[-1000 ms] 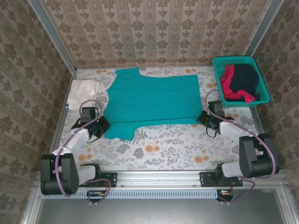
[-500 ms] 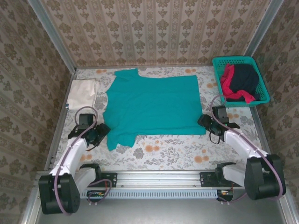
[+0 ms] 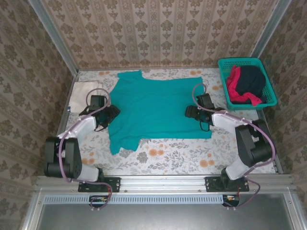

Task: Fold and stack the t-shirts

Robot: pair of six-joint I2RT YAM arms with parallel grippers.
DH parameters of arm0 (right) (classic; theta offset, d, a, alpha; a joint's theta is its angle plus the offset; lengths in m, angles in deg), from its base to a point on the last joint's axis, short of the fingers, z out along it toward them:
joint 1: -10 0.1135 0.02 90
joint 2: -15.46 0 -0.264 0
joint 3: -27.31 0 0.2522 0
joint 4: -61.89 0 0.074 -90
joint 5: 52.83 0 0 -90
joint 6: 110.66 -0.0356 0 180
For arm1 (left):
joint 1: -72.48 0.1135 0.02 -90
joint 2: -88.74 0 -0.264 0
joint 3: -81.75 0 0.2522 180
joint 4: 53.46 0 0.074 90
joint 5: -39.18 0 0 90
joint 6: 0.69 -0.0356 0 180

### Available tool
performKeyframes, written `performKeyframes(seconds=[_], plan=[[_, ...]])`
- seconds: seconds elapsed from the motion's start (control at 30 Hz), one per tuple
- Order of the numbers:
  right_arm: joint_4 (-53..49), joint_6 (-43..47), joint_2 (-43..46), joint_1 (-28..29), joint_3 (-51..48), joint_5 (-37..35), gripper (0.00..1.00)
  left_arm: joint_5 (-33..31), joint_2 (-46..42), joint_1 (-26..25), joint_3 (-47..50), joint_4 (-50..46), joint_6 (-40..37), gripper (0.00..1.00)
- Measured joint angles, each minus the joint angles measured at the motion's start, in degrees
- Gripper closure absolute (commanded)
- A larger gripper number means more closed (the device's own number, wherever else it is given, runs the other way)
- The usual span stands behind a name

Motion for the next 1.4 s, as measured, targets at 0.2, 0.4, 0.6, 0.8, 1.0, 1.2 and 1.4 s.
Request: performKeyframes(seconds=[0.2, 0.4, 0.6, 0.8, 1.0, 1.2, 1.4], plan=[[-0.9, -0.3, -7.6, 0.0, 5.5, 0.0, 0.19, 1.5, 9.2, 0.7, -2.0, 3.3, -0.5, 0.27], [-1.0, -0.6, -10.8, -0.1, 9.3, -0.2, 0.2, 2.6, 13.3, 1.4, -4.8, 6.3, -1.3, 0.27], [-1.3, -0.7, -11.1, -0.2, 10.3, -0.2, 0.19, 2.6, 13.1, 1.5, -5.7, 6.2, -1.5, 0.23], [-1.9, -1.1, 0.6, -0.2, 4.9, -0.4, 0.19, -0.9, -0.5, 0.6, -3.8, 0.5, -3.0, 0.1], [-2.4, -2.1, 14.4, -0.2, -1.3, -1.6, 0.2, -2.0, -21.6, -0.1, 3.8, -6.1, -5.6, 0.03], [-3.9, -2.1, 17.2, -1.2, -5.7, -2.3, 0.2, 3.3, -29.3, 0.6, 9.8, -12.7, -10.3, 0.12], [-5.2, -2.1, 17.2, -1.2, -6.3, -3.0, 0.2, 7.1, -26.0, 1.7, 13.5, -16.9, -16.0, 0.21]])
